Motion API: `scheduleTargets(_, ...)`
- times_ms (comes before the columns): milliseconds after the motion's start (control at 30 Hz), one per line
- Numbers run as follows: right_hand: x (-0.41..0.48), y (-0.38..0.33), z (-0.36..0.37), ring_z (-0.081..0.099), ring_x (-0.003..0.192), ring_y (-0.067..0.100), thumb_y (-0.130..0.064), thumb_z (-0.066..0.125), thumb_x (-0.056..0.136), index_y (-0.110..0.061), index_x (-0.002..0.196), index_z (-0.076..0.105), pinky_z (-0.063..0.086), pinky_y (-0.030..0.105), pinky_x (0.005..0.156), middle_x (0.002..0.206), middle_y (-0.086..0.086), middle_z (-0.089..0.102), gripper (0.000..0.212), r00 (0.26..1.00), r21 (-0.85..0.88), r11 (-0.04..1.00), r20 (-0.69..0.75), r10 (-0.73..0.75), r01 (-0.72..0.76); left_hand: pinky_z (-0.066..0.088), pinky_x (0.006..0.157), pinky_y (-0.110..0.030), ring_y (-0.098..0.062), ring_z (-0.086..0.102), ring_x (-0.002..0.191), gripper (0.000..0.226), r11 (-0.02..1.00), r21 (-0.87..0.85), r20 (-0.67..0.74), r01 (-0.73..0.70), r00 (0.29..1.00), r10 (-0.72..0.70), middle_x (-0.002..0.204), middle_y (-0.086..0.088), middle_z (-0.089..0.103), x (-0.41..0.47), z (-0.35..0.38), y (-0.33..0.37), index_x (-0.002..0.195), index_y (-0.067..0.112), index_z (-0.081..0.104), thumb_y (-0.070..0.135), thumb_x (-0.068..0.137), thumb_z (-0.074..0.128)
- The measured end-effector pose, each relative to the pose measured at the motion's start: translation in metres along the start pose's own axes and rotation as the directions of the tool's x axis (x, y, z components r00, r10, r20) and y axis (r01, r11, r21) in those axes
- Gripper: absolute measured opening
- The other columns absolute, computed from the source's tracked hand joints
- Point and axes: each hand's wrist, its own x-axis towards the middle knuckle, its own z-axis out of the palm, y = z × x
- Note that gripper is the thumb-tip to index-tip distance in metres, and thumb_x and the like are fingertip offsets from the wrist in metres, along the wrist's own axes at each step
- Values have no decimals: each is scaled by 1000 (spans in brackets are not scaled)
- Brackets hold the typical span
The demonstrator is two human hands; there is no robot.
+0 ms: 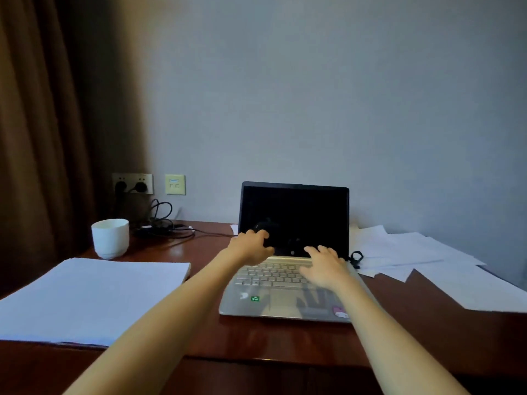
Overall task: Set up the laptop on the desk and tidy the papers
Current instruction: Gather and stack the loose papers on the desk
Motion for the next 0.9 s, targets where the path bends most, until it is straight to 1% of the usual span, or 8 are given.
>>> scheduleTargets(133,-6,43,-12,20,141,29,-39,44,94,-21,148,23,25,41,111,153,8,24,61,997,-9,997,-13,73,-73,30,107,-46,-33,36,132,55,997,-7,31,-81,996,82,147,-12,35,10,13,43,145,21,30,42,96,42)
scheduleTargets(267,-15,83,-16,27,137,29,-38,43,94,-21,144,29,30,41,107,147,9,32,56,989,-16,989,-23,149,-150,28,109,-47,-34,36,133,55,990,-10,60,-139,988,139,147,-13,35,18,31,83,145,21,29,42,96,43)
scheduleTargets(367,-22,113,-18,27,137,30,-38,42,94,-21,144,31,29,40,108,147,10,32,54,977,-16,977,-23,211,-212,27,109,-47,-34,34,134,55,984,-12,89,-176,980,176,147,-13,34,23,46,111,145,21,29,41,95,44)
scheduleTargets(467,-26,142,-19,26,138,30,-39,42,93,-20,145,29,28,39,110,149,11,30,57,962,-33,961,-12,273,-273,27,109,-45,-35,33,134,55,975,-11,117,-220,969,220,147,-14,34,29,61,137,145,21,30,39,94,44)
scheduleTargets(567,-30,168,-20,24,140,29,-39,42,93,-20,147,27,26,39,110,152,10,26,59,943,-35,942,9,333,-333,29,107,-44,-36,34,132,54,966,-2,140,-260,956,258,145,-15,35,35,76,162,144,21,31,39,95,42)
scheduleTargets(700,-39,204,-16,25,139,30,-37,42,94,-21,147,26,26,41,110,151,9,28,58,914,-20,914,0,406,-405,32,107,-42,-35,36,131,52,948,-9,189,-317,931,313,144,-15,36,45,95,193,142,20,35,41,96,42)
scheduleTargets(800,-44,229,-8,26,138,30,-37,40,95,-20,148,25,26,40,111,150,10,29,57,888,-12,889,13,459,-459,32,107,-42,-36,37,131,50,929,31,220,-369,909,354,142,-17,39,52,113,216,139,18,40,42,96,40)
scheduleTargets(900,-48,250,3,25,138,29,-38,37,96,-21,145,30,25,40,111,148,10,32,52,865,12,865,25,502,-502,29,108,-43,-35,35,133,48,907,75,257,-415,886,385,144,-15,37,56,131,234,139,21,41,41,96,39)
